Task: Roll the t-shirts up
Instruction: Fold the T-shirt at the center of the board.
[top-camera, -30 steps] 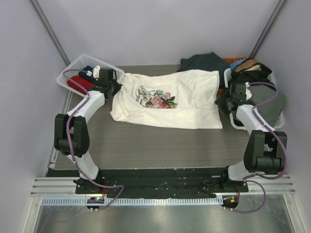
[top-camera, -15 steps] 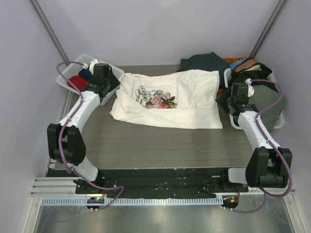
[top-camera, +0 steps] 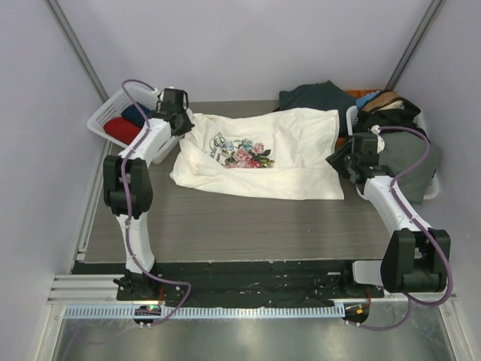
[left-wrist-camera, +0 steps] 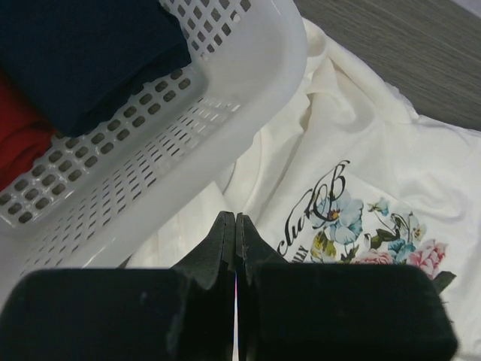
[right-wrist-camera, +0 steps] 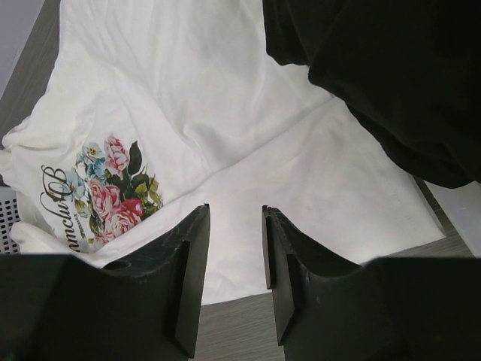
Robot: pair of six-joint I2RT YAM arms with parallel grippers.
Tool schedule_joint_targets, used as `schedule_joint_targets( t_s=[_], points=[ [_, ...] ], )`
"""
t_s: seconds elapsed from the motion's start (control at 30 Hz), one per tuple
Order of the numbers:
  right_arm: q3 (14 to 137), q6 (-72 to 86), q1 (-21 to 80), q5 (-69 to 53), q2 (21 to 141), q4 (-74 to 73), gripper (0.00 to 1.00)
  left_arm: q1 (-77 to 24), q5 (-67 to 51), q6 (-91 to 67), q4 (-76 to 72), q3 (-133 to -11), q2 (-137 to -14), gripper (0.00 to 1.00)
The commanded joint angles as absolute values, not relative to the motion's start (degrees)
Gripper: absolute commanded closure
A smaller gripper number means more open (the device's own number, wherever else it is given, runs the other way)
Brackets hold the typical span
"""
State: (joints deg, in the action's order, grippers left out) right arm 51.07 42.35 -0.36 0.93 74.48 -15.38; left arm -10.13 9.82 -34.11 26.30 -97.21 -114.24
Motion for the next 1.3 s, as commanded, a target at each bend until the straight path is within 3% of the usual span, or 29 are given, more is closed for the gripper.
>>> schedule_joint_targets(
  t_s=[0.0, 0.33, 0.53, 0.57, 0.67, 0.8, 0.9, 1.27],
  points=[
    [51.4, 41.6, 0.0, 1.8, 71.6, -13.0, 0.58, -10.3, 7.8, -30.6, 31.3, -110.1, -121.5, 1.00],
    [49.2, 41.6, 2.2, 2.4, 71.5, -14.0, 0.57, -7.4, 15.2, -28.5, 40.1, -132.5, -138.3, 1.00],
    [39.0, 48.4, 4.4, 6.8, 62.7, -11.3, 0.60, -5.6, 11.3, -28.6, 38.4, -131.9, -139.1, 1.00],
    [37.3, 48.9, 4.9, 8.7, 61.4, -11.5, 0.60, -5.7, 9.3, -28.7, 37.0, -130.4, -138.3, 1.00],
    [35.8, 50.5, 5.4, 11.5, 58.6, -14.9, 0.59, -6.7, 2.0, -29.3, 32.7, -124.1, -132.9, 0.87],
    [32.4, 54.0, 5.5, 15.8, 55.8, -16.6, 0.58, -9.4, 0.8, -29.2, 32.0, -117.6, -124.1, 0.65],
    [28.9, 58.3, 5.4, 15.6, 54.3, -15.0, 0.59, -11.2, 1.6, -30.1, 29.7, -110.3, -116.6, 0.55],
    [24.3, 65.4, 6.5, 21.2, 60.0, -9.8, 0.53, -14.5, 4.4, -38.3, 21.6, -79.8, -92.0, 0.47]
  ],
)
